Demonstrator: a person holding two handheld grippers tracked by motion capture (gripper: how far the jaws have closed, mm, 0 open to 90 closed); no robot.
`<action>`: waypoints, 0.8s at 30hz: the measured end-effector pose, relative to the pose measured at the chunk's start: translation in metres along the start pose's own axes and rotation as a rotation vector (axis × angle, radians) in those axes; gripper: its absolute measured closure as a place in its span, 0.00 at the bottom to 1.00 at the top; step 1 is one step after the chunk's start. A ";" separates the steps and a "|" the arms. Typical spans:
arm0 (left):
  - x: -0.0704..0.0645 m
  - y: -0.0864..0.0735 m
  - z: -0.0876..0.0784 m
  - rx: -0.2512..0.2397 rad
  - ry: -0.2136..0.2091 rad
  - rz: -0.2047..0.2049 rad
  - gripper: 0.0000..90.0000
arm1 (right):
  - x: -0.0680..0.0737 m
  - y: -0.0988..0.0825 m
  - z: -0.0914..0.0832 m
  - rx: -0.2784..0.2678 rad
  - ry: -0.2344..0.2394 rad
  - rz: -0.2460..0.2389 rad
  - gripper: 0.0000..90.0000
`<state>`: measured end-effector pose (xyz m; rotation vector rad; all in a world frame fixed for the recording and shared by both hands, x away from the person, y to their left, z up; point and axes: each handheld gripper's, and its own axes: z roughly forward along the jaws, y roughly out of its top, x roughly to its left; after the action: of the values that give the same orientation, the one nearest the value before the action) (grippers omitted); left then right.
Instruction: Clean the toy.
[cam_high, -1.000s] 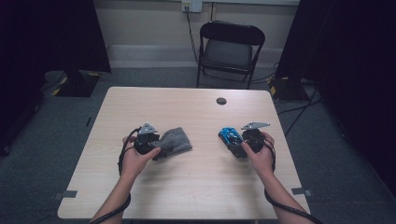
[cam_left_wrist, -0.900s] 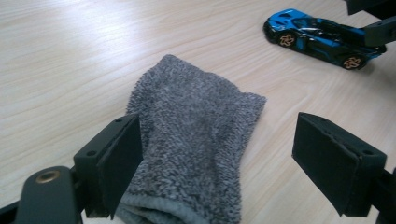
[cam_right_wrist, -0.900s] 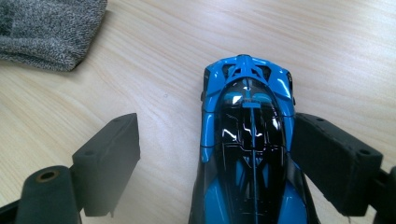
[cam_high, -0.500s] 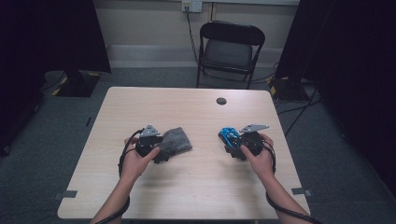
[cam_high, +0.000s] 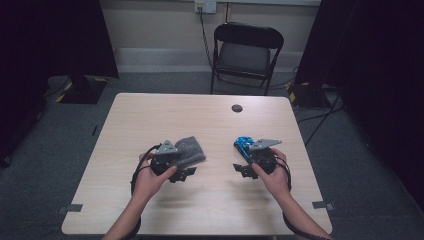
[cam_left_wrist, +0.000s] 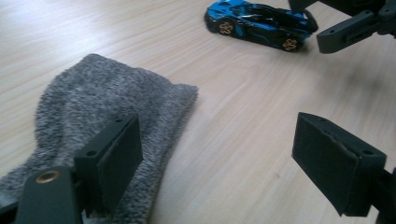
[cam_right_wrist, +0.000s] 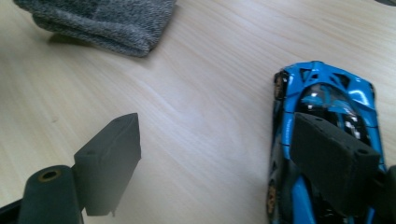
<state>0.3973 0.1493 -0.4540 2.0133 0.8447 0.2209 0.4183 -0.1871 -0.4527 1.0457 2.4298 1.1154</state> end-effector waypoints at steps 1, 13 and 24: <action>0.000 0.000 0.000 0.000 0.000 0.000 0.18 | 0.000 0.000 0.000 0.000 0.000 0.000 0.18; -0.011 -0.006 0.003 0.012 -0.029 0.019 0.18 | 0.018 -0.003 0.000 -0.005 0.049 -0.028 0.18; -0.018 -0.014 0.009 0.038 -0.049 0.029 0.18 | 0.031 -0.006 0.002 0.006 0.076 -0.059 0.18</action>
<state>0.3810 0.1364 -0.4671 2.0591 0.7939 0.1723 0.3939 -0.1668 -0.4569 0.9428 2.5070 1.1490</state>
